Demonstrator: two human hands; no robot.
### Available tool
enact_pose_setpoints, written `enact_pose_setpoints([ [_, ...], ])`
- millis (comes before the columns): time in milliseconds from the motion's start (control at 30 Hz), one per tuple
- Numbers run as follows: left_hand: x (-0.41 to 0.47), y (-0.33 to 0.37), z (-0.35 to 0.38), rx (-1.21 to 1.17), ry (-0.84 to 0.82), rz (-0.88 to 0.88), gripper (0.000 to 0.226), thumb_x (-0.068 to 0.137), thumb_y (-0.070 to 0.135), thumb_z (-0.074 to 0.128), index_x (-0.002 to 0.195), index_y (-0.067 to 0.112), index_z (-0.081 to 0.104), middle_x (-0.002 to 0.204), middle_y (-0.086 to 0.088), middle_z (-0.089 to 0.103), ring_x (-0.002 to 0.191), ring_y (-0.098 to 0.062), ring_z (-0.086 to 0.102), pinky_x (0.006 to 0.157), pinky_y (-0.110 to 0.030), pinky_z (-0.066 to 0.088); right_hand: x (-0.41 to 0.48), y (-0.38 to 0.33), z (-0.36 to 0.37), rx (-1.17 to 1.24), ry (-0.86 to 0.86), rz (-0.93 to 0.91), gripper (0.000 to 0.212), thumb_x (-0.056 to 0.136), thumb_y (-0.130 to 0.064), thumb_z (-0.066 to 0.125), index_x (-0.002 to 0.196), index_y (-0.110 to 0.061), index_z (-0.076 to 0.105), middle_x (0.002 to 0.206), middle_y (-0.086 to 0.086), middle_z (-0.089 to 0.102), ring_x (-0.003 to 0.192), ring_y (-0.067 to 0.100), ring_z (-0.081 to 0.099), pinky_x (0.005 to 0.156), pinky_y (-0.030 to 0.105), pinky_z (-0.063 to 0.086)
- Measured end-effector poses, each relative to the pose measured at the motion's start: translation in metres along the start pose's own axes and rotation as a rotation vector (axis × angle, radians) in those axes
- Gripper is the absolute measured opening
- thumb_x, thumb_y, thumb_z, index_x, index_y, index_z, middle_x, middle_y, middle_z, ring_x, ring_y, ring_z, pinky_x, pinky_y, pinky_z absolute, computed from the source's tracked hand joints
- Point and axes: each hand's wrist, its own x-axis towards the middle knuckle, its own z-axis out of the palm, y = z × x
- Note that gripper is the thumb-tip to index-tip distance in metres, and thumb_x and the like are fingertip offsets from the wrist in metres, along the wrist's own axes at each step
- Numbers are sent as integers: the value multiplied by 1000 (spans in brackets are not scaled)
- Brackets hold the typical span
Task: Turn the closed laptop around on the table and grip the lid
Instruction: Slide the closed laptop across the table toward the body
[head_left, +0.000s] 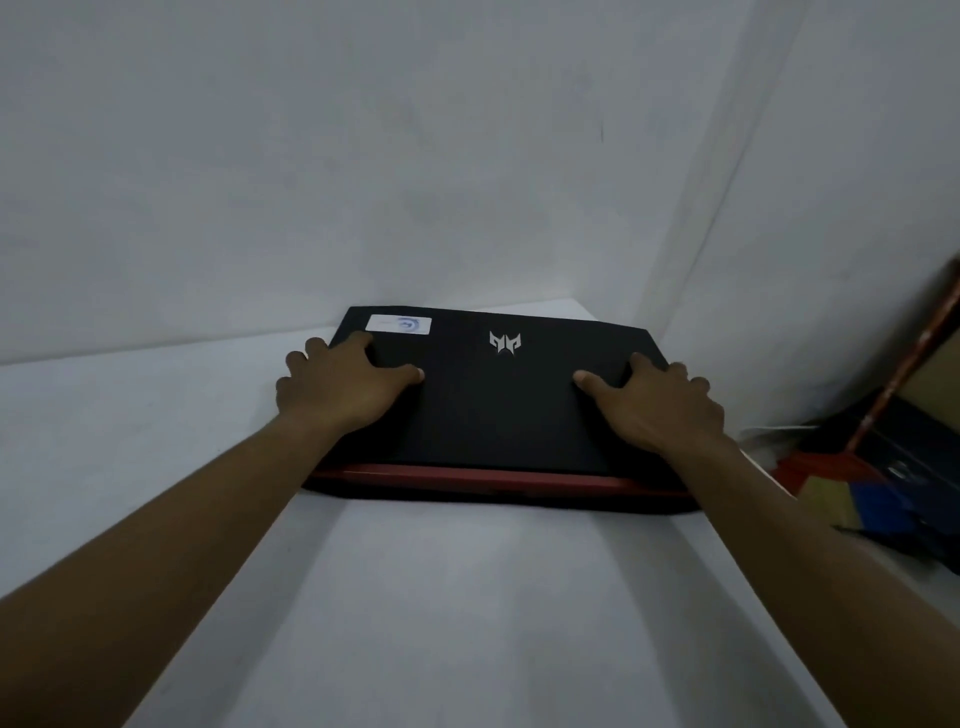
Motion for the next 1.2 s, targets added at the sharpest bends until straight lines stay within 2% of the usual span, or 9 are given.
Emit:
enact_pose_setpoints([
  [233,11,0,-2,-169,26,-97,84,53,65,77,126,29,56,137,-10,51,131,-39,39,103,-51,37,4,-9,-5,243,46,145,88,75,-78,54,141,-19,52,140,17,50,132,40,39,103,51,36],
  [333,7,-4,-3,-189,25,-95,86,50,63,81,126,29,59,137,-6,55,131,-37,39,101,-50,38,1,-7,-3,237,69,158,92,73,-81,55,140,-18,53,140,17,49,131,40,40,103,51,36],
  [433,-5,-10,-11,-216,59,-109,74,54,57,84,118,28,64,132,-5,59,130,-37,39,97,-48,38,-8,-8,-3,227,64,155,99,70,-85,54,143,-17,50,142,18,46,132,41,40,105,51,37],
  [533,-22,-20,-28,-213,96,-108,72,54,58,84,117,28,64,132,-4,60,131,-36,38,98,-48,37,-23,-13,-3,248,56,123,102,68,-86,54,143,-18,51,142,18,45,132,42,40,104,52,38],
  [700,-57,-49,-65,-237,170,-106,85,51,62,83,126,30,61,134,-3,59,133,-34,39,101,-49,39,-63,-26,-10,320,79,32,98,64,-87,56,139,-24,54,140,18,47,133,42,39,103,54,41],
  [800,-81,-74,-86,-263,199,-118,89,46,64,83,126,31,62,133,-3,61,131,-32,44,102,-51,41,-89,-33,-12,355,80,-7,94,60,-87,58,129,-24,60,137,15,50,129,40,44,96,50,44],
  [933,-125,-111,-109,-245,234,-140,87,51,62,85,129,31,61,134,-4,60,133,-33,42,102,-51,41,-129,-45,-4,384,34,-80,106,47,-94,54,127,-24,62,127,9,61,121,37,53,92,49,50],
  [1033,-153,-139,-119,-233,254,-174,85,51,63,84,128,32,61,136,-6,58,132,-34,43,102,-51,42,-157,-55,4,397,0,-145,93,49,-92,56,113,-25,64,115,4,67,115,35,57,90,49,52],
  [1200,-198,-194,-135,-253,281,-229,86,49,63,84,127,32,63,135,-4,58,132,-33,42,103,-49,40,-201,-82,27,392,-66,-199,100,45,-95,56,120,-29,62,119,5,64,115,32,58,91,49,52],
])
